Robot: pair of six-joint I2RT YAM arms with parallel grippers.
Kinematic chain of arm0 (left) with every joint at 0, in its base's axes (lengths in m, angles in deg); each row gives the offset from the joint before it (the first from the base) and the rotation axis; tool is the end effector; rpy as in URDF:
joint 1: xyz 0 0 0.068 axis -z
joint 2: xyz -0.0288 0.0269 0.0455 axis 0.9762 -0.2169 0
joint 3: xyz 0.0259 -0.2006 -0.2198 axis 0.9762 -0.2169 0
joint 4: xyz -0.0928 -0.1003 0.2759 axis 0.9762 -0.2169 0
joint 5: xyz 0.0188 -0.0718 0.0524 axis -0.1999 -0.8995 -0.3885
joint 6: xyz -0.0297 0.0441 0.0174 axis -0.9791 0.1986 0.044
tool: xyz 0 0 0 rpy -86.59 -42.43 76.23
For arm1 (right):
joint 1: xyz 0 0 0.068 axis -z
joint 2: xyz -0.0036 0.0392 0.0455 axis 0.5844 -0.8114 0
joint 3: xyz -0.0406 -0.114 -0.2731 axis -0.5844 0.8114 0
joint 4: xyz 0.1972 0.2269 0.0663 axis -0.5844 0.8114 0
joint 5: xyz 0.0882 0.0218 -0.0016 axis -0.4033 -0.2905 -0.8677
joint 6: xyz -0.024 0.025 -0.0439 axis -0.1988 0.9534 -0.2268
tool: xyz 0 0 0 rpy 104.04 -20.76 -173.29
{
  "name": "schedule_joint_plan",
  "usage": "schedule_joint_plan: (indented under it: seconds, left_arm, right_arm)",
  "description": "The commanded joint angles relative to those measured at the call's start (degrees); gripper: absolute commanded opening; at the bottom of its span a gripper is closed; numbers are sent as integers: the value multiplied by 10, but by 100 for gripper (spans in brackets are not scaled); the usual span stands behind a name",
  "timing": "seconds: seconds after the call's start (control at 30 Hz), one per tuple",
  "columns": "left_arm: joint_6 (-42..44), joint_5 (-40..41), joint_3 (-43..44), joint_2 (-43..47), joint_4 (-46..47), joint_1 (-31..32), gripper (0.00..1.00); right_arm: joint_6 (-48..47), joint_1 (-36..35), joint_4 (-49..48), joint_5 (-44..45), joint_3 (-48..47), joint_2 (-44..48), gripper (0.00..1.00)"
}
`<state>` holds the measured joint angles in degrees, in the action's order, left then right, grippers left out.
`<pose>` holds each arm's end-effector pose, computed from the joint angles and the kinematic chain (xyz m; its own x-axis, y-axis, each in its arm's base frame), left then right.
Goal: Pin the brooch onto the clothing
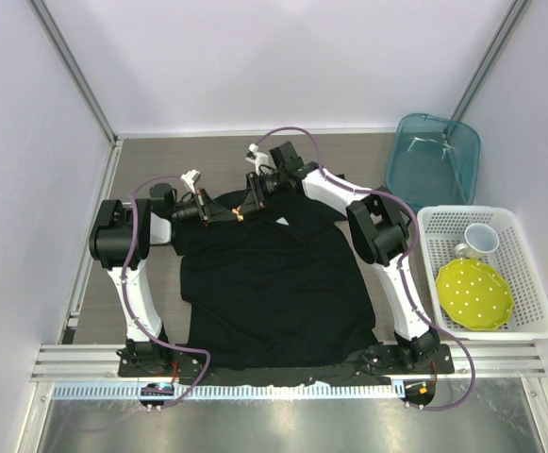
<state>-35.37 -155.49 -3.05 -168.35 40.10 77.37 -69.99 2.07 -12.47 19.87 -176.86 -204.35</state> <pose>0.4037 -0.0350 0.0841 -0.9024 -0.3054 -0.3041 0.2463 0.2135 -0.9454 0.4729 0.3470 0.1730 -0.7685 -0.2945 -0.5681 -0.6377 0.4267 0.6413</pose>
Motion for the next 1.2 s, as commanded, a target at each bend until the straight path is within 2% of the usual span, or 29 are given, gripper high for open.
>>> schedule_joint_plan:
  seconds: [0.0,0.1,0.23,1.17]
  left_arm:
    - [11,-7,2,15,37,19,2]
    - [13,-9,0,16,37,19,2]
    - [13,-10,-1,14,37,18,2]
    - [6,-12,13,3,40,18,2]
  right_arm:
    - [60,-17,-77,-58,13,6,29]
    - [94,-12,-130,-68,28,9,29]
    - [116,-8,-155,-83,38,10,29]
    - [168,2,-226,-133,70,16,37]
